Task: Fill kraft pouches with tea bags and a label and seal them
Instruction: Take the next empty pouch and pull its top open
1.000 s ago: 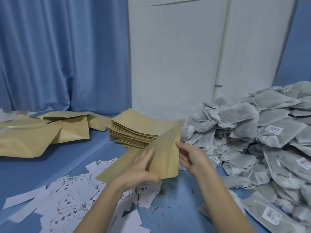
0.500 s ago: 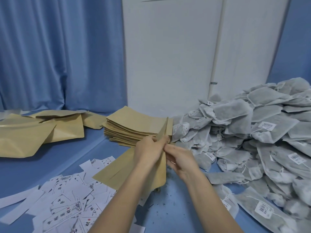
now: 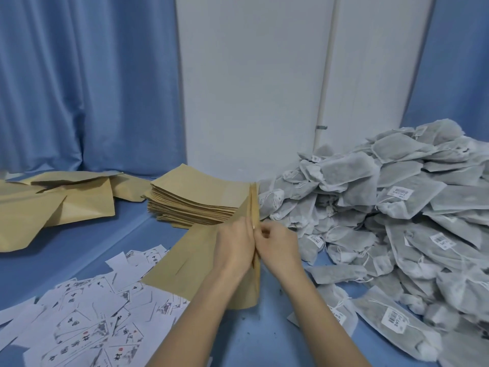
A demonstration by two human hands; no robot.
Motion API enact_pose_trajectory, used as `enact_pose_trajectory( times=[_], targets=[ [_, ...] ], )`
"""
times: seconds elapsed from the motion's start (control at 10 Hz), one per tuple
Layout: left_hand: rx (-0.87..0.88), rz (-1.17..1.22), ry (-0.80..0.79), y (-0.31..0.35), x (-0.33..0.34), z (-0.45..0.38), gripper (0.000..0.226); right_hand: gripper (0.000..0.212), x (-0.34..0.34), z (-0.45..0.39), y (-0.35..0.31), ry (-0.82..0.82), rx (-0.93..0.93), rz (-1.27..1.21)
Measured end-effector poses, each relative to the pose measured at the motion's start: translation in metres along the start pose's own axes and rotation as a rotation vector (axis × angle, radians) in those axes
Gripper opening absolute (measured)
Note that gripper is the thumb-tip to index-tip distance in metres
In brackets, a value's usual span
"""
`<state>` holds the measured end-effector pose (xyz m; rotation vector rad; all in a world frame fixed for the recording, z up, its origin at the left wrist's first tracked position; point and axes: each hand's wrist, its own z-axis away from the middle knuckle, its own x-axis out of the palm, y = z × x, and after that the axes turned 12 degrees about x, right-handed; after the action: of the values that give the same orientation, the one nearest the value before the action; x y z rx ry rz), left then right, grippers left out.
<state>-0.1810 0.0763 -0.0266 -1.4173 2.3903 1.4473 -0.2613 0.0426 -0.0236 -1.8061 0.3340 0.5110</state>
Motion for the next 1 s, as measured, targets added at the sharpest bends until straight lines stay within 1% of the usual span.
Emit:
enact_pose_trajectory(
  times=[0.1, 0.2, 0.3, 0.4, 0.5, 0.6, 0.7, 0.8, 0.9, 1.0],
  targets=[
    [0.148, -0.194, -0.069, 0.004, 0.005, -0.001, 0.030, 0.038, -0.002, -0.001, 0.005, 0.097, -0.007, 0.057],
    [0.198, -0.287, -0.051, 0.003, 0.010, 0.000, 0.031, 0.036, -0.001, 0.000, 0.010, 0.124, 0.020, 0.048],
    [0.195, -0.262, -0.019, -0.003, 0.018, 0.002, 0.030, 0.030, 0.001, 0.001, 0.015, 0.118, 0.052, 0.035],
    [0.125, -0.198, 0.038, -0.006, 0.019, 0.006, 0.030, 0.036, -0.001, -0.001, 0.023, 0.140, 0.147, -0.065],
    [0.125, -0.144, 0.060, -0.003, 0.017, 0.004, 0.028, 0.033, -0.006, -0.004, 0.029, 0.124, 0.153, -0.127],
    [0.173, -0.286, -0.046, 0.000, 0.018, -0.002, 0.026, 0.020, -0.009, -0.003, 0.026, 0.167, 0.024, -0.110],
    [0.226, -0.461, -0.112, 0.009, 0.017, -0.006, 0.023, 0.024, -0.010, -0.004, 0.027, 0.204, -0.147, -0.022],
    [0.313, -0.662, -0.211, 0.021, 0.020, -0.005, 0.021, 0.024, -0.015, -0.006, 0.026, 0.267, -0.223, 0.180],
    [0.401, -0.834, -0.174, 0.039, 0.014, 0.001, 0.011, 0.029, -0.019, -0.010, 0.028, 0.440, -0.503, 0.546],
    [0.552, -0.885, -0.148, 0.050, 0.013, 0.007, 0.040, 0.029, -0.023, -0.014, 0.034, 0.452, -0.593, 0.535]
  ],
)
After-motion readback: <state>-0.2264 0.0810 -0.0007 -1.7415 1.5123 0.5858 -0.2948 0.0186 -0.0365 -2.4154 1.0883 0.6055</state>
